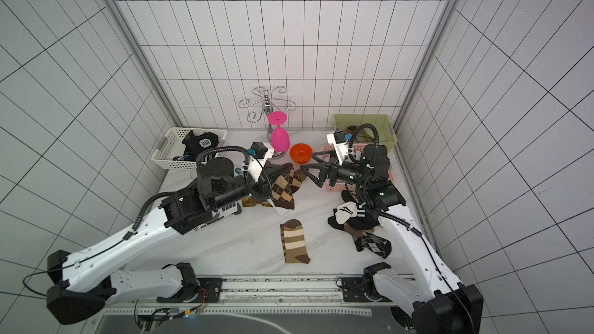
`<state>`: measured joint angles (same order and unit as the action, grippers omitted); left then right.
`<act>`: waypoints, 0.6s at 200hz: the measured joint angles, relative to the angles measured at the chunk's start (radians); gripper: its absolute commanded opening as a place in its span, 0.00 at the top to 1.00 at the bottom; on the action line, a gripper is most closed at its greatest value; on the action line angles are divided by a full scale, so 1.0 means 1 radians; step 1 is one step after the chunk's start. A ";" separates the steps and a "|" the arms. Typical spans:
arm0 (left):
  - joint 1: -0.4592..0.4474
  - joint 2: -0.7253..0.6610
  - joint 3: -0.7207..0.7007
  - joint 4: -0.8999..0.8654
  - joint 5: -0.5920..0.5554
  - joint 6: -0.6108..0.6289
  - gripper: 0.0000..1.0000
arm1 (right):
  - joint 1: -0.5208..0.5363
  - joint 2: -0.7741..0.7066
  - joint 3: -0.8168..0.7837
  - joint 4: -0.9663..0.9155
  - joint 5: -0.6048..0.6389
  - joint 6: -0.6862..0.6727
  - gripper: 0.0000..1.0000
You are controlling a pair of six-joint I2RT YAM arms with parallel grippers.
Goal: Sort the socks into the basket by color
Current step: Pick up the sock at the center of the board.
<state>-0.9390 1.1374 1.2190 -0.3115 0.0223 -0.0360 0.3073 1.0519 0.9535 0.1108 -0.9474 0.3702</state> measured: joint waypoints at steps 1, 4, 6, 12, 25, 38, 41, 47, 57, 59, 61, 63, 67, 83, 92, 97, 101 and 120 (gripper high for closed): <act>0.000 0.000 0.001 0.000 0.001 0.000 1.00 | 0.003 0.000 0.000 0.001 0.000 -0.002 0.01; 0.000 -0.002 0.003 0.000 0.006 0.002 1.00 | 0.010 0.000 0.000 0.003 0.000 -0.004 0.01; 0.001 -0.002 0.005 0.000 0.011 0.003 1.00 | 0.013 0.000 0.000 0.003 0.000 -0.005 0.01; 0.002 -0.004 0.011 0.000 0.024 0.004 1.00 | 0.026 0.000 0.000 0.006 -0.001 -0.010 0.01; 0.002 -0.005 0.022 0.002 0.043 0.007 1.00 | 0.052 0.002 0.000 0.010 -0.003 -0.018 0.01; 0.004 -0.005 0.027 0.004 0.055 0.008 1.00 | 0.076 0.008 0.001 0.013 -0.010 -0.021 0.01; 0.004 -0.005 0.027 0.004 0.056 0.009 1.00 | 0.082 0.010 0.001 0.014 -0.013 -0.021 0.01; 0.005 -0.005 0.028 0.005 0.058 0.010 1.00 | 0.091 0.013 0.001 0.014 -0.019 -0.020 0.01; 0.005 -0.005 0.029 0.005 0.061 0.010 1.00 | 0.105 0.017 0.001 0.016 -0.033 -0.016 0.01; 0.005 -0.005 0.029 0.005 0.061 0.010 1.00 | 0.108 0.018 0.001 0.018 -0.034 -0.016 0.01; 0.005 -0.005 0.029 0.005 0.061 0.010 1.00 | 0.109 0.018 0.001 0.018 -0.036 -0.015 0.02; 0.005 -0.005 0.030 0.005 0.061 0.010 1.00 | 0.112 0.018 0.001 0.021 -0.039 -0.013 0.02; 0.005 -0.005 0.031 0.006 0.062 0.010 1.00 | 0.116 0.018 0.001 0.023 -0.042 -0.011 0.03; 0.005 -0.003 0.039 0.008 0.062 0.010 1.00 | 0.132 0.018 0.001 0.041 -0.060 -0.001 0.05; 0.005 -0.002 0.044 0.011 0.062 0.010 1.00 | 0.140 0.017 0.001 0.048 -0.064 0.004 0.06; 0.005 0.001 0.048 0.013 0.062 0.010 1.00 | 0.146 0.017 0.001 0.051 -0.066 0.006 0.07; 0.005 0.003 0.051 0.015 0.062 0.010 1.00 | 0.148 0.017 0.001 0.051 -0.066 0.008 0.08; 0.005 0.018 0.065 0.026 0.062 0.010 1.00 | 0.164 0.018 0.001 0.058 -0.065 0.014 0.15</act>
<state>-0.9340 1.1557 1.2842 -0.2859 0.0845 -0.0265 0.4709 1.0695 0.9546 0.1692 -1.0126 0.3843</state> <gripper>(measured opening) 0.050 0.902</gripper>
